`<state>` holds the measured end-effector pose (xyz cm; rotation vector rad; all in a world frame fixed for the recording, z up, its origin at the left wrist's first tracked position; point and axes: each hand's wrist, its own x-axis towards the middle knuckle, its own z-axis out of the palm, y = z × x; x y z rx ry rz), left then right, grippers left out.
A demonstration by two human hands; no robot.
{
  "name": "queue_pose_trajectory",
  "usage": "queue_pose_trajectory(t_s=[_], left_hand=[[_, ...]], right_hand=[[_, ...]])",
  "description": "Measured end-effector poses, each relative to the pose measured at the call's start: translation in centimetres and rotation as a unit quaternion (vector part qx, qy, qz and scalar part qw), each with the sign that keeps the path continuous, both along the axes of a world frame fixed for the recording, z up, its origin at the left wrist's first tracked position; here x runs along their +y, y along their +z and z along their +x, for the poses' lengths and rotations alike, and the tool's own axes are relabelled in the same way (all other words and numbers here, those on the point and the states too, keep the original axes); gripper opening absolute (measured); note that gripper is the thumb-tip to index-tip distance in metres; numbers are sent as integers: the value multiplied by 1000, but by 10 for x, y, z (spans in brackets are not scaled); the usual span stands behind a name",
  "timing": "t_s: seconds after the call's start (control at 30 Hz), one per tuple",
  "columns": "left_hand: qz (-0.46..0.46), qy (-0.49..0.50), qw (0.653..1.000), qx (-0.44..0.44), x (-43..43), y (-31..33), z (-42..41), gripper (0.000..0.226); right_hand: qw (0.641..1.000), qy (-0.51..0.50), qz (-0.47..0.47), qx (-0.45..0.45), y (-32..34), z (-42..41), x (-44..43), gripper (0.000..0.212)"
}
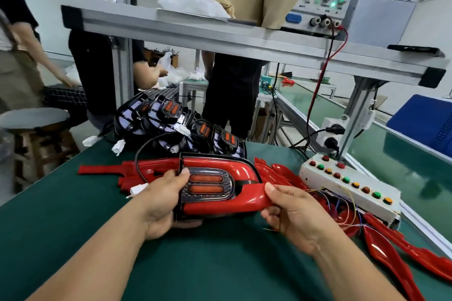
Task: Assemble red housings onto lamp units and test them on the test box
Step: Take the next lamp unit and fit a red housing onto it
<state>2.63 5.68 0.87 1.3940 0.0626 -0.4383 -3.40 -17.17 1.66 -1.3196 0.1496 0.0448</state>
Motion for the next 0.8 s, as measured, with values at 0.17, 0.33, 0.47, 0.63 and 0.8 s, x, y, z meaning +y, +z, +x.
queue_pose_trajectory(t_s=[0.17,0.33,0.47,0.63,0.8], left_hand=[[-34,9,999,-16,-5,-6,2,35],[-39,19,996,-78,-12,-12,0,37],[-53,26,990,-127,-16,-11,-3,37],[-39,34,981,-187,-20,-8,-6,42],[-34,-24,975,-217,-17,-6,-11,65]], right_hand=[[982,-71,-173,-31,-13,2,-1,22],[916,-185,-349,-69,-14,-2,0,23],[948,-178,-259,-46,-15,-3,4,28],[996,-40,81,4,-7,-6,6,42],[992,-5,123,-5,-9,-6,5,53]])
